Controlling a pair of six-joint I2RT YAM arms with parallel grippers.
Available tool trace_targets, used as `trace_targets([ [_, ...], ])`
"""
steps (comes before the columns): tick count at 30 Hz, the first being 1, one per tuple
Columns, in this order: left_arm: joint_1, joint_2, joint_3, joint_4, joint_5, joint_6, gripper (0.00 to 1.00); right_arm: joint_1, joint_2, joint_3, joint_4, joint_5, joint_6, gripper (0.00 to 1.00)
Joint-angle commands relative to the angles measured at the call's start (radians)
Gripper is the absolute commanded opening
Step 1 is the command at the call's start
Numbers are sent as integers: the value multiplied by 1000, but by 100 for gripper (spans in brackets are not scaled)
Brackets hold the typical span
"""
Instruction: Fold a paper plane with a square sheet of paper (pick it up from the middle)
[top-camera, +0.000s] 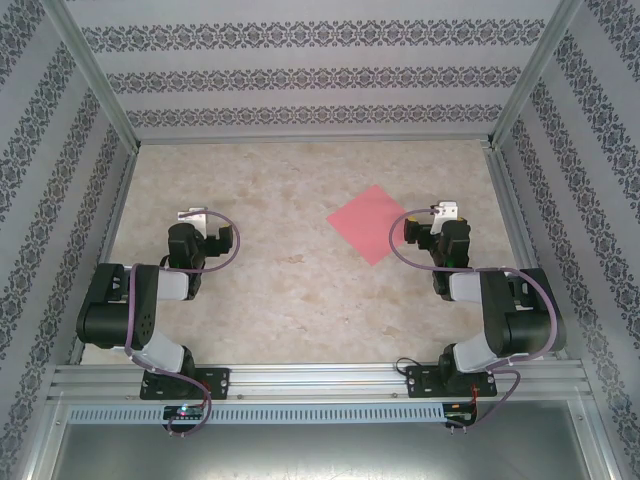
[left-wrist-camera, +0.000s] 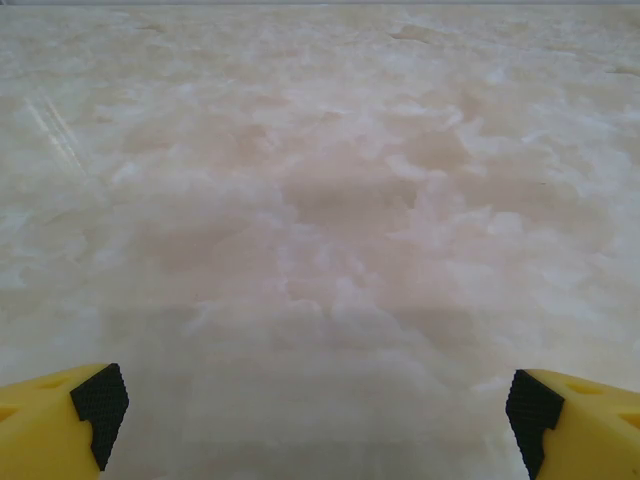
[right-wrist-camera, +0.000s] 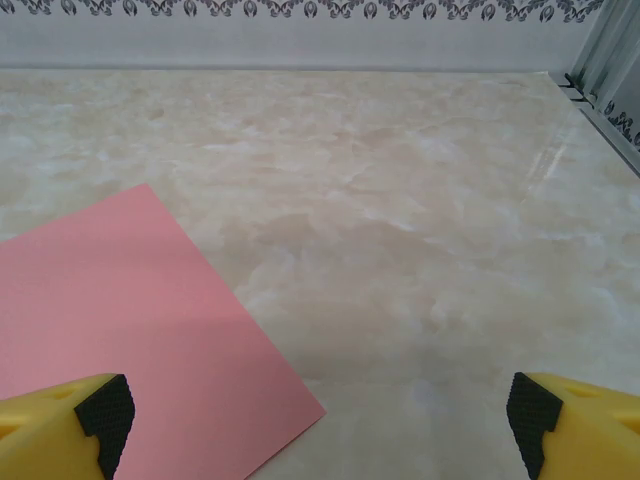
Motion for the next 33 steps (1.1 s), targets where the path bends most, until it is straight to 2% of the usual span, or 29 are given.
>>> trace_targets([
  [1,-6,2,18,17,19,21,100,-2,0,19,14,11,9,98],
  [22,-5,-1,12,27,17,21,100,-4,-4,10,27,9,11,98],
  [24,-5,-31,26,-17,-8,11,100,-1,-44,3,13,23,13,98],
  [27,-6,-111,91,-196,-28,3,100,12,-178,9,-132,122,43,98],
  [29,-5,-159,146,-333,-52,-19,100,14,-281,51,-331,158,111,98],
  [33,-6,-209,269,-584,-87,-121,100,27,-382,171,-671,201,269,98],
])
